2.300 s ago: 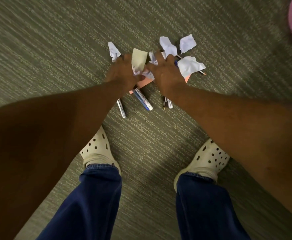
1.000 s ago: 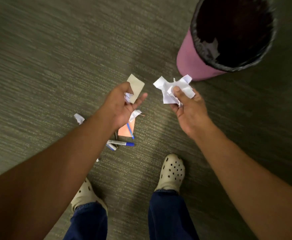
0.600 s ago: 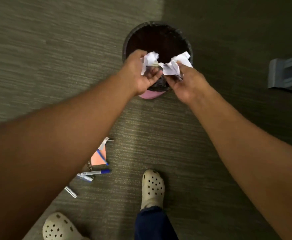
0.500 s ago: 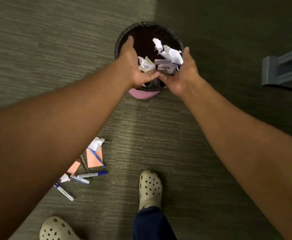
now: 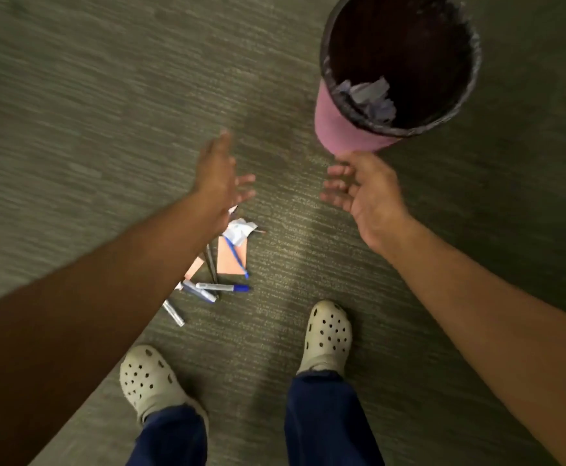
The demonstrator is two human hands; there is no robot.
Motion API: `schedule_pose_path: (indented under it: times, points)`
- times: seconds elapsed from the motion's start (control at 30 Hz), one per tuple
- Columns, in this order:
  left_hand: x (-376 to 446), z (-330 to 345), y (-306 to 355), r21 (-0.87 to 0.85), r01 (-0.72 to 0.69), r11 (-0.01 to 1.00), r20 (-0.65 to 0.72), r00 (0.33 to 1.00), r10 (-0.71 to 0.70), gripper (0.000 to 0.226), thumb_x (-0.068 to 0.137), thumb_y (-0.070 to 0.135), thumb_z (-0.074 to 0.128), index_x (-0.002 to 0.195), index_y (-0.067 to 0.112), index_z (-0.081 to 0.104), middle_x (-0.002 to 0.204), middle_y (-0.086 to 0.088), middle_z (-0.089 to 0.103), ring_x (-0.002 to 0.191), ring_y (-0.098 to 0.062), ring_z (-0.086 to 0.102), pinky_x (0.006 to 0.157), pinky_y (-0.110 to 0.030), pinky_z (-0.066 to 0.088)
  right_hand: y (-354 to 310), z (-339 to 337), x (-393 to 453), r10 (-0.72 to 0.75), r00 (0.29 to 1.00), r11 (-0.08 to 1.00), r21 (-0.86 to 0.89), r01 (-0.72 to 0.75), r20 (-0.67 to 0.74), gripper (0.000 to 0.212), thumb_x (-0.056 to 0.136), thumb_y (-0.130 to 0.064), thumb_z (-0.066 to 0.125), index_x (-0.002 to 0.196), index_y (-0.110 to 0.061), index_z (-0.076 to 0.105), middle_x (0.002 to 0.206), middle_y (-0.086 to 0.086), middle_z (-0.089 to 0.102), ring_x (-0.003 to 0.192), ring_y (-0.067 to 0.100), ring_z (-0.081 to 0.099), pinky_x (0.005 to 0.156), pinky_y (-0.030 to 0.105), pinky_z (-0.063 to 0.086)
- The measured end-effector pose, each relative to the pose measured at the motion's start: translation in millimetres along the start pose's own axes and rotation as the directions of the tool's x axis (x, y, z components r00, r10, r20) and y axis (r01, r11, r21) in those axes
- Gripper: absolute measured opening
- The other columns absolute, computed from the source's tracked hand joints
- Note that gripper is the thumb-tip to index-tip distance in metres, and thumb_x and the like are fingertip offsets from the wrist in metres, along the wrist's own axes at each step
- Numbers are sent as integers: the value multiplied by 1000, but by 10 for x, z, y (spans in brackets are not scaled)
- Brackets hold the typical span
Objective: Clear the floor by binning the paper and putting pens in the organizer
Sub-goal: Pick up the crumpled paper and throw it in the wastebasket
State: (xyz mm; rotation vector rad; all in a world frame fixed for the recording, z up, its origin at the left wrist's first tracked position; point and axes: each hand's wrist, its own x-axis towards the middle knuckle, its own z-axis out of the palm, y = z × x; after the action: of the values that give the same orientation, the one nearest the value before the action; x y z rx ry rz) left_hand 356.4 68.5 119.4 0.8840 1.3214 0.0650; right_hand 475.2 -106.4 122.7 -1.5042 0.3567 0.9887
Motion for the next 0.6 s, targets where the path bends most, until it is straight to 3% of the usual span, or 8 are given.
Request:
schedule_pose_path:
  times: [0.07,0.17,0.27,0.33,0.4,0.5,0.6]
  points:
    - [122,-542,-379,69,22,997,-98,995,-16,23,106,29,50,129,28,50,114,-5,56,75,-17,58,64,-32,48,515,205,-3,9,998,978,-207,5,64,4,97,-15,65,94,-15,69,83,3,69,68,17,67,61,37,62]
    - [273,-1222,-991,117,63,991,-242,970,-33,32,99,7,57,125,25,50,88,-6,56,66,-17,50,60,-33,44,1276,452,103,-31,993,814,-574,91,115,10,96,-8,65,92,-16,69,85,2,68,80,22,65,78,44,58]
    - [401,-1729,-1607,234,109,966,-351,936,-21,47,91,-1,63,134,17,56,106,-11,60,78,-23,59,71,-40,54,1843,636,230,-99,940,459,-823,334,327,19,89,1,66,107,-1,71,108,16,72,104,33,67,97,42,52]
    - [539,-2045,-2019,410,141,901,-382,924,29,49,88,1,68,134,13,59,125,-13,64,105,-30,67,94,-46,57,2102,859,331,-112,864,184,-844,504,491,33,87,1,63,120,-1,68,123,19,67,117,38,61,105,43,46]
    - [651,-2196,-2255,587,145,796,-347,934,85,46,90,9,70,135,13,60,135,-18,62,122,-35,62,106,-44,50,2151,993,506,-147,826,-31,-837,547,545,43,89,-3,61,132,-8,61,134,15,60,126,38,54,107,45,44]
    - [775,-2321,-2433,723,178,667,-299,952,70,53,88,16,70,139,18,56,147,-16,49,130,-39,52,108,-42,47,2223,1124,837,-191,842,-153,-863,482,504,51,94,-7,62,143,-14,52,143,14,53,132,36,49,109,47,43]
    - [917,-2449,-2655,789,117,603,-267,950,164,57,88,19,71,142,17,53,146,-18,47,129,-40,52,104,-42,45,2342,1250,985,-136,878,-84,-888,451,459,42,98,-8,59,140,-11,60,141,17,58,129,35,56,110,45,45]
